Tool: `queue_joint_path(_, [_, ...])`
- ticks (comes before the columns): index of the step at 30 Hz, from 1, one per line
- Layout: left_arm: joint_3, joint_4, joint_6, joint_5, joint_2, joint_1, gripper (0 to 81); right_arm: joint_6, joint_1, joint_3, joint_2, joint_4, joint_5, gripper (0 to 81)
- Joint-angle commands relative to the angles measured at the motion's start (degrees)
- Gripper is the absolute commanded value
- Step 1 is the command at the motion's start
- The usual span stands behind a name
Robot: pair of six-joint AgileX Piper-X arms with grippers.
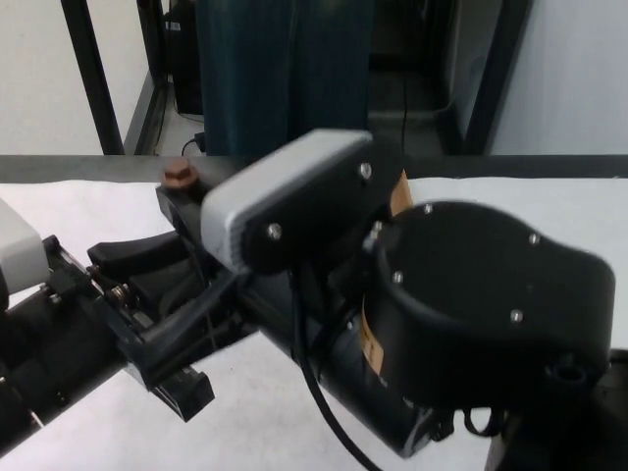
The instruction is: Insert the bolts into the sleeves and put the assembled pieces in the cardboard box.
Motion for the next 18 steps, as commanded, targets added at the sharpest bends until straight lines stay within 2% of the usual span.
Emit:
queue_joint_path(1, [-0.53, -1.49, 1.85, 2.69, -0.62, 0.0, 0.8, -2.72, -0.01, -1.93, -0.54, -0.7, -0.43, 0.3])
queue_joint_path(12, [-0.53, -1.48, 1.85, 2.69, -0.62, 0.0, 0.8, -9.42, -0.15, -2.85, -0.54, -0.86, -0.43, 0.3])
queue_joint_path(18, [-0.53, -1.48, 1.85, 2.69, -0.62, 0.0, 0.8, -10.06, -0.15, -2.85, -0.54, -0.58, -0.25, 0.3])
